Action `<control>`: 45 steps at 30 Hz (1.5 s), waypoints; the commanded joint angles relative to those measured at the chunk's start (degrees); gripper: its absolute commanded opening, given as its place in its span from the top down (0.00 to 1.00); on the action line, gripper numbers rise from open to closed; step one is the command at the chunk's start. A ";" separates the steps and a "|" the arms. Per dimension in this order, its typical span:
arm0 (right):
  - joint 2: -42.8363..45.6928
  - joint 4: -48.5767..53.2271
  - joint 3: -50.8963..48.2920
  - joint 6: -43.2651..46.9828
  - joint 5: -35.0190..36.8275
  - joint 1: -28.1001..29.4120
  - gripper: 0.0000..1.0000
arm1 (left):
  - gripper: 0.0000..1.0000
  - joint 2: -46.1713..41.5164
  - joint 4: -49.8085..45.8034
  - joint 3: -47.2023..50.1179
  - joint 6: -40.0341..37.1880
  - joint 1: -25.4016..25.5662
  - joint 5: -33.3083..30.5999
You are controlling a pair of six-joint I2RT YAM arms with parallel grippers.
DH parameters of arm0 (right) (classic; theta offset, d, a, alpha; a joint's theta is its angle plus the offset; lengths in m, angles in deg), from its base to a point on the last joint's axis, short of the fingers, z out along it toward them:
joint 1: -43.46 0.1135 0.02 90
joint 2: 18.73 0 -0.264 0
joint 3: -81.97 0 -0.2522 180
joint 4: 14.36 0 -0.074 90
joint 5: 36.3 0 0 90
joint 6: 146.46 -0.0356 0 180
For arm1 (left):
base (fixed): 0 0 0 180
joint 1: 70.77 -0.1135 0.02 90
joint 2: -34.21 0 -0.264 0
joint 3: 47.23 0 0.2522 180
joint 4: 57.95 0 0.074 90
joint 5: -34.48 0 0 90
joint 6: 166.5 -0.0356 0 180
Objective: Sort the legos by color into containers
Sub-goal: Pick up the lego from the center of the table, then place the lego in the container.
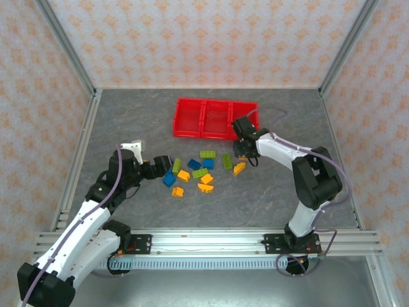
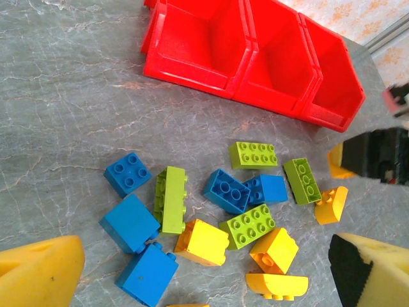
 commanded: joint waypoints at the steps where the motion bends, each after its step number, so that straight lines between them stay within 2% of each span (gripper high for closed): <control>1: 1.95 0.56 5.49 2.18 4.26 -0.35 0.82 | 0.01 0.29 1.06 0.11 -0.46 0.41 -1.46; 9: -7.65 0.99 19.59 6.30 3.19 -5.34 0.82 | 0.01 2.04 0.62 -0.20 -0.36 0.46 -2.00; 17: -18.44 2.22 31.27 9.47 3.17 -7.81 0.81 | 0.01 6.34 -2.25 -1.87 2.62 0.49 -6.91; 21: -19.95 4.05 33.69 8.59 4.80 -8.15 0.67 | 0.01 8.30 -4.68 -3.44 4.83 0.67 -12.98; 23: -19.48 4.69 33.56 7.98 4.73 -8.10 0.54 | 0.01 7.05 -3.54 -3.65 3.23 0.78 -10.26; 27: -16.04 4.94 31.18 6.38 4.05 -8.15 0.36 | 0.01 0.08 1.04 -1.42 -0.08 0.79 -3.58; 31: -10.26 6.70 27.71 3.14 2.53 -7.82 0.21 | 0.01 -8.80 4.99 1.81 -0.50 0.76 -1.63; 33: -5.05 6.49 23.05 -0.13 2.53 -7.42 0.06 | 0.01 -11.11 4.88 1.69 -1.17 0.76 -1.26; 34: -2.83 6.80 21.09 -1.98 2.05 -7.40 0.03 | 0.01 -11.74 4.73 1.64 -1.47 0.76 -1.21; 35: -0.23 7.03 18.69 -3.89 1.14 -7.31 0.02 | 0.01 -11.96 4.33 1.56 -1.54 0.78 -1.93; 39: 10.10 9.44 8.77 -12.47 2.08 -5.17 0.01 | 0.01 -9.80 -2.22 -0.57 1.96 0.76 -11.68; 45: 23.88 7.26 -7.62 -25.24 -1.18 -2.23 0.00 | 0.01 -5.02 -2.37 -1.69 -0.18 0.76 -4.61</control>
